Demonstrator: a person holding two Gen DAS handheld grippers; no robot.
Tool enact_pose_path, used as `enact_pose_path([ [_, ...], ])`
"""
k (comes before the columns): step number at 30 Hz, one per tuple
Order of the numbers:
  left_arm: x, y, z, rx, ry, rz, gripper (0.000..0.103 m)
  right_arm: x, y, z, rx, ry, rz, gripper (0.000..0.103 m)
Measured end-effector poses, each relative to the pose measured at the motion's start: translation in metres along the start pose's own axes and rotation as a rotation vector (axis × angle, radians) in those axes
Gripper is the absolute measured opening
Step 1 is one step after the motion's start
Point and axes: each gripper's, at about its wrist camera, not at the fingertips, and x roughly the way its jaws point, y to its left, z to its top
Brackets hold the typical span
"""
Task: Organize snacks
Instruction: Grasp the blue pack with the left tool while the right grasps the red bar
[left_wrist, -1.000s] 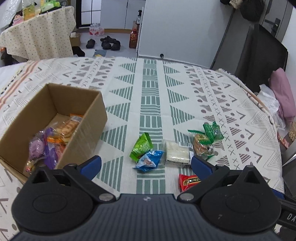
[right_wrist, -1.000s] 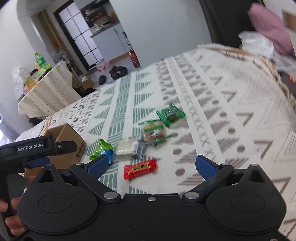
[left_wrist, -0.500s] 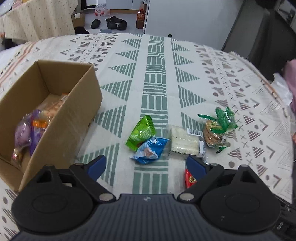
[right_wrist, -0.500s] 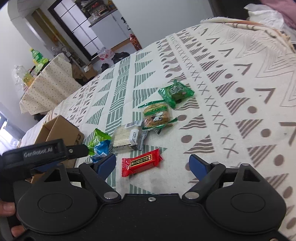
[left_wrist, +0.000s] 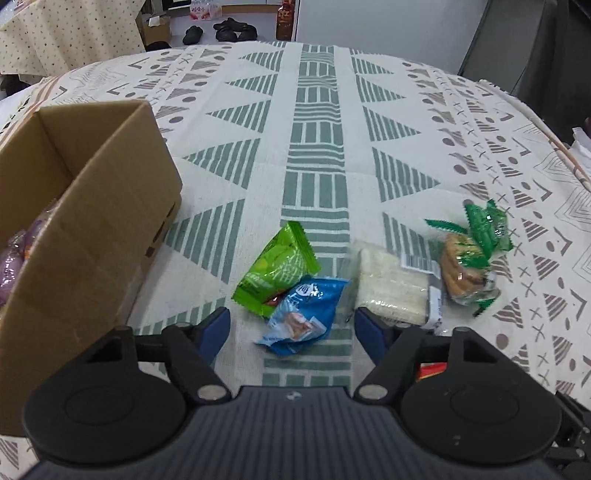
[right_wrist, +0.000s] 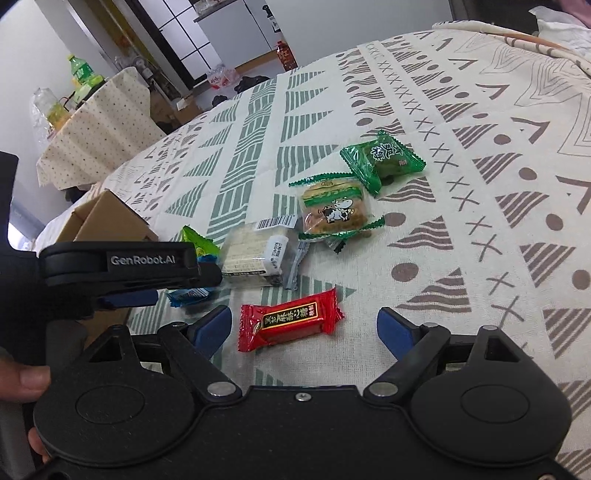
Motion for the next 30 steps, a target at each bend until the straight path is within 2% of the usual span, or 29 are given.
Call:
enact_pose_path([
  [4, 0.005, 0.001, -0.003, -0.013, 0.006, -0.016, 0.059, 0.007, 0.007, -0.001, -0.041, 0.001, -0.012, 0.086],
  [6, 0.005, -0.001, -0.004, -0.002, 0.003, -0.016, 0.047, 0.010, 0.010, -0.001, -0.056, 0.004, -0.010, 0.086],
  [11, 0.001, 0.001, -0.005, -0.026, 0.012, -0.040, 0.034, 0.014, 0.020, -0.004, -0.112, 0.011, -0.026, 0.086],
  [12, 0.000, 0.002, -0.006, -0.032, 0.017, -0.048, 0.029, 0.013, 0.021, -0.005, -0.121, 0.013, -0.028, 0.086],
  [19, -0.019, 0.006, -0.009, -0.064, 0.001, -0.046, 0.024, 0.012, 0.018, -0.005, -0.120, 0.005, -0.049, 0.065],
  [21, -0.026, 0.008, -0.010, -0.073, -0.006, -0.049, 0.024, 0.012, 0.018, -0.005, -0.120, 0.005, -0.054, 0.050],
  [23, -0.032, 0.011, -0.012, -0.077, -0.013, -0.044, 0.023, 0.010, 0.018, -0.005, -0.115, 0.007, -0.044, 0.045],
  [30, -0.053, 0.020, -0.017, -0.109, -0.023, -0.053, 0.021, -0.006, 0.016, -0.008, -0.076, -0.016, -0.047, 0.041],
])
